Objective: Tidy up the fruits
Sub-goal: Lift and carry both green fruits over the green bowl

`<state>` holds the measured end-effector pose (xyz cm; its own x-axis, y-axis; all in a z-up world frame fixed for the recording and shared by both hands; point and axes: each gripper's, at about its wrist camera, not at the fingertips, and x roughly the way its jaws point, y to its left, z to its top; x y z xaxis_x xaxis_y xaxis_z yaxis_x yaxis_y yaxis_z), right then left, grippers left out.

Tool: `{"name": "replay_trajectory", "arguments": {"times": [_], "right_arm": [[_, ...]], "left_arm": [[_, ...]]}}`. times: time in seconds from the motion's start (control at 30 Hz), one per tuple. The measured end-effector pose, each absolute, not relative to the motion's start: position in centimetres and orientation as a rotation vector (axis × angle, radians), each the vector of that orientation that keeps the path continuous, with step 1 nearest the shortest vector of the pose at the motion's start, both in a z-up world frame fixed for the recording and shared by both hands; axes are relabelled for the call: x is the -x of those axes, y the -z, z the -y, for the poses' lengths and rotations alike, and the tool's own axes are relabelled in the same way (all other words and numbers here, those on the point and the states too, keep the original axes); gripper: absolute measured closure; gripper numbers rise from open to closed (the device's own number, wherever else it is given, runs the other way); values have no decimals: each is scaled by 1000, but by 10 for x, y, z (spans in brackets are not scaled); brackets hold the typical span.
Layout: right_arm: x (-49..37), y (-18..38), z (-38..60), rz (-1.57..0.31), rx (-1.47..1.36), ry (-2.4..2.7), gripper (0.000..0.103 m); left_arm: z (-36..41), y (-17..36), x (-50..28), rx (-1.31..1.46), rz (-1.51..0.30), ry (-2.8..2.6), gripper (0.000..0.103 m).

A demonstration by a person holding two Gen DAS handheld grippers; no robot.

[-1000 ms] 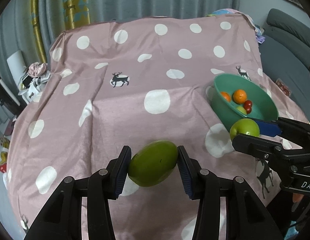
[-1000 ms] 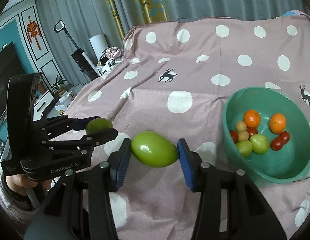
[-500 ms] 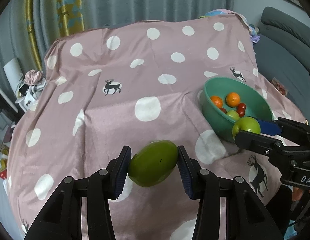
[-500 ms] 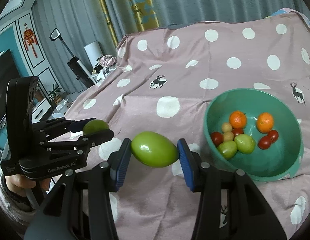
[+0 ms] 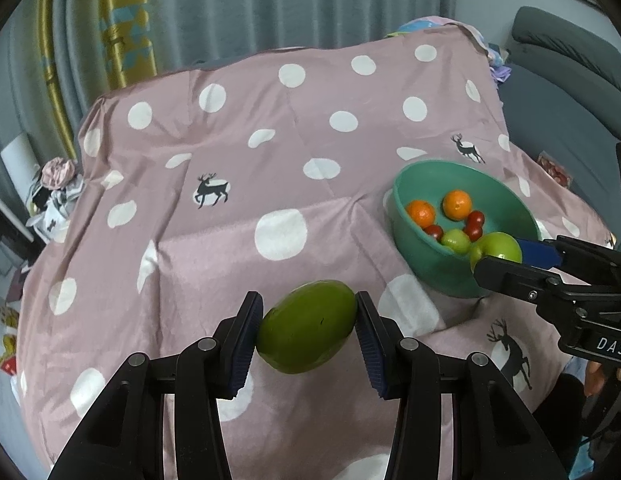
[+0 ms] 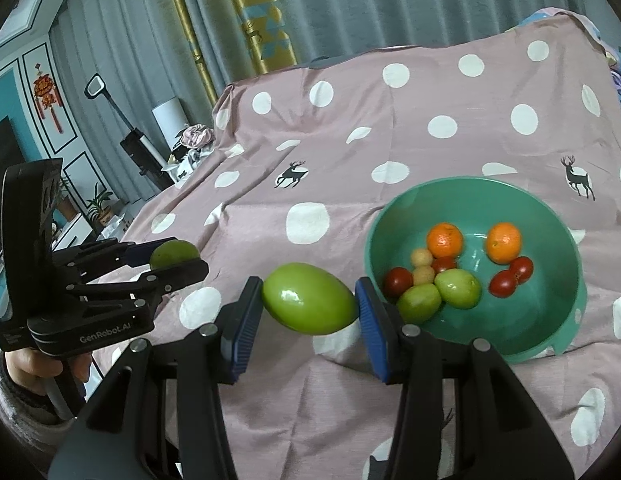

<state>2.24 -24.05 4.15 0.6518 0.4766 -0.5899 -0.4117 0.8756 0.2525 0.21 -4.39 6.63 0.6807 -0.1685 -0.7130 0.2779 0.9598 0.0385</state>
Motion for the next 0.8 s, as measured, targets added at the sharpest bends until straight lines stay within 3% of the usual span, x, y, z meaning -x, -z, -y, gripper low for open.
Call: {"name": "replay_trajectory", "arguments": {"times": [0.8], "right_arm": [[-36,-34,279,-686,-161,-442,55]], "left_arm": [[96,-69,-26,-239,-777,316,55]]}}
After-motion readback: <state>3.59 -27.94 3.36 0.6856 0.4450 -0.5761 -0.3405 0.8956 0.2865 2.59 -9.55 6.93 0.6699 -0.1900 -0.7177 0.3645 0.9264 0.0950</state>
